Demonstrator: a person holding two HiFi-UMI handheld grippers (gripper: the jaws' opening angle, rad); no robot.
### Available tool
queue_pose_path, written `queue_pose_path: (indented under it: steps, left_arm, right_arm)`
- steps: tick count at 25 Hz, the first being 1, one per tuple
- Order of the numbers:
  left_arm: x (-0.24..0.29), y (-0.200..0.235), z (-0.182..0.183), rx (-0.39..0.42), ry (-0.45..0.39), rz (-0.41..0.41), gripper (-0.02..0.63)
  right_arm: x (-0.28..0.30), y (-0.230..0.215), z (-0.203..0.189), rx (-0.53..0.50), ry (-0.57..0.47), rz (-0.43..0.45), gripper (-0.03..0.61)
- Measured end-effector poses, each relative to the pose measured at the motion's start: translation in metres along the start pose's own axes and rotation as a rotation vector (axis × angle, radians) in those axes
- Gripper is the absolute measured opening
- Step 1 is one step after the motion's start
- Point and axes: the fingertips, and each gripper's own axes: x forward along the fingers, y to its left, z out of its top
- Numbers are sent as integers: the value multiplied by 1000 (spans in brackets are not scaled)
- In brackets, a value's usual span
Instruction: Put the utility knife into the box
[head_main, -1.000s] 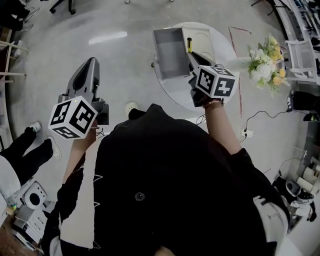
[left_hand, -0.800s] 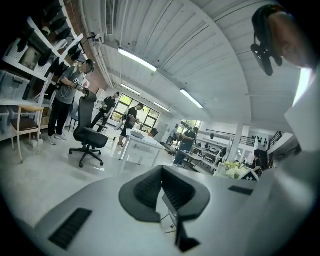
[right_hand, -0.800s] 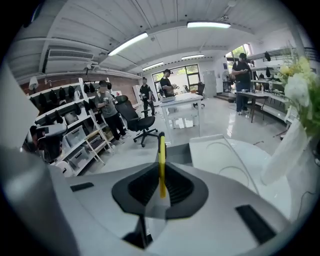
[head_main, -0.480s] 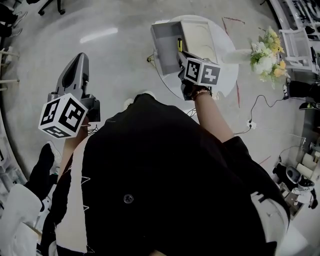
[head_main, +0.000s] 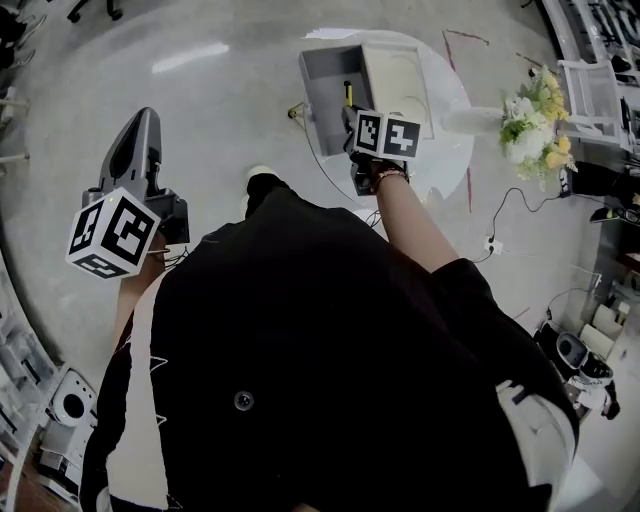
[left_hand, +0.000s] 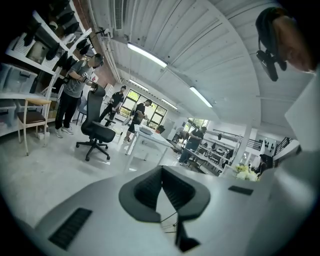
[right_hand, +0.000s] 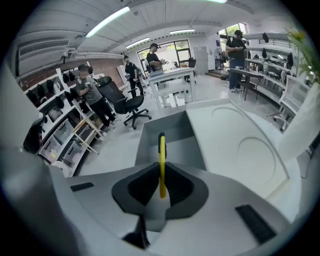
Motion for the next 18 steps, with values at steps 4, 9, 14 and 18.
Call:
queue_pose_path:
  steps: [4,9,14,18]
  left_arm:
    - [10,2,7,1,-6,24,11]
    - [20,9,15,8,-3,53,11]
    - [34,13,14,-2,3,61,11]
    - [40,15,14,-8,7,66,11]
  right_arm:
    - [15,-2,5,0,38,14,41]
    - [36,-5,7,-4,97,16,41]
    - [52,-7,1,-14,174,21,41]
    - [59,-5,-10,0,239,54,43]
